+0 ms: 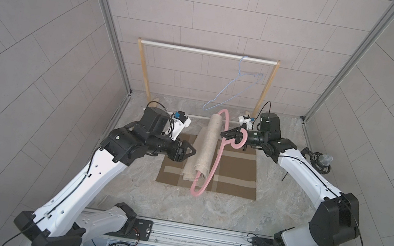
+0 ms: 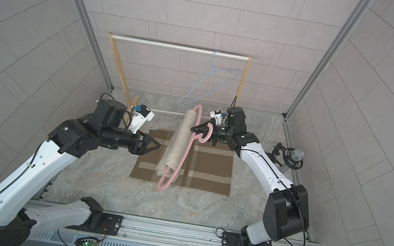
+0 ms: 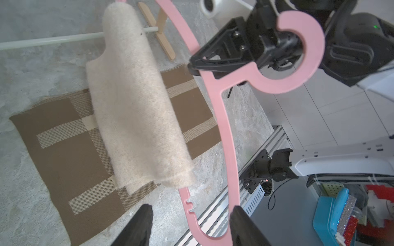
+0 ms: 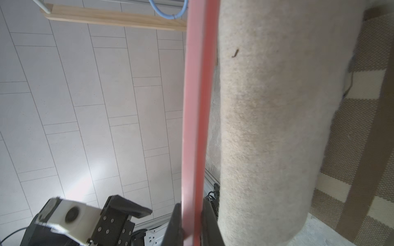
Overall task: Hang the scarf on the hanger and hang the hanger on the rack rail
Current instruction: Place the hanger at the clothesline.
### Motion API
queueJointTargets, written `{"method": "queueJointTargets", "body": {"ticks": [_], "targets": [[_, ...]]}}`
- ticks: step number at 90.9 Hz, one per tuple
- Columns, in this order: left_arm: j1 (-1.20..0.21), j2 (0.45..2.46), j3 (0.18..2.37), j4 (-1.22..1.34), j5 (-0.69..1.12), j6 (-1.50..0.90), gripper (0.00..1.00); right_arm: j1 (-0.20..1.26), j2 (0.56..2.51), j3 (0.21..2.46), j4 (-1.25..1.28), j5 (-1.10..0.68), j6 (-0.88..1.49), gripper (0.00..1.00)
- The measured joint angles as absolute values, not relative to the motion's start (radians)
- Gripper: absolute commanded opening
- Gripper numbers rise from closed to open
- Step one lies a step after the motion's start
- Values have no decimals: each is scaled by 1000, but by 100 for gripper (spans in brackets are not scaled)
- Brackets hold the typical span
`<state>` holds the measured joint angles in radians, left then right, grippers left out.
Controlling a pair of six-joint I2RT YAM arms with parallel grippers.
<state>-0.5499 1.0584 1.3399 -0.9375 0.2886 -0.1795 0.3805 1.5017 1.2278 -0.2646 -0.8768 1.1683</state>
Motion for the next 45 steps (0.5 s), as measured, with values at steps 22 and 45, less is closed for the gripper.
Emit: {"method": "queueJointTargets", "body": {"ticks": [22, 45], "targets": [[-814, 1068, 1314, -882, 151, -194, 64, 380, 1469, 1207, -298, -817, 1167, 0], [-886, 1218, 1314, -829, 51, -234, 63, 380, 1440, 1187, -307, -779, 1173, 0]]}}
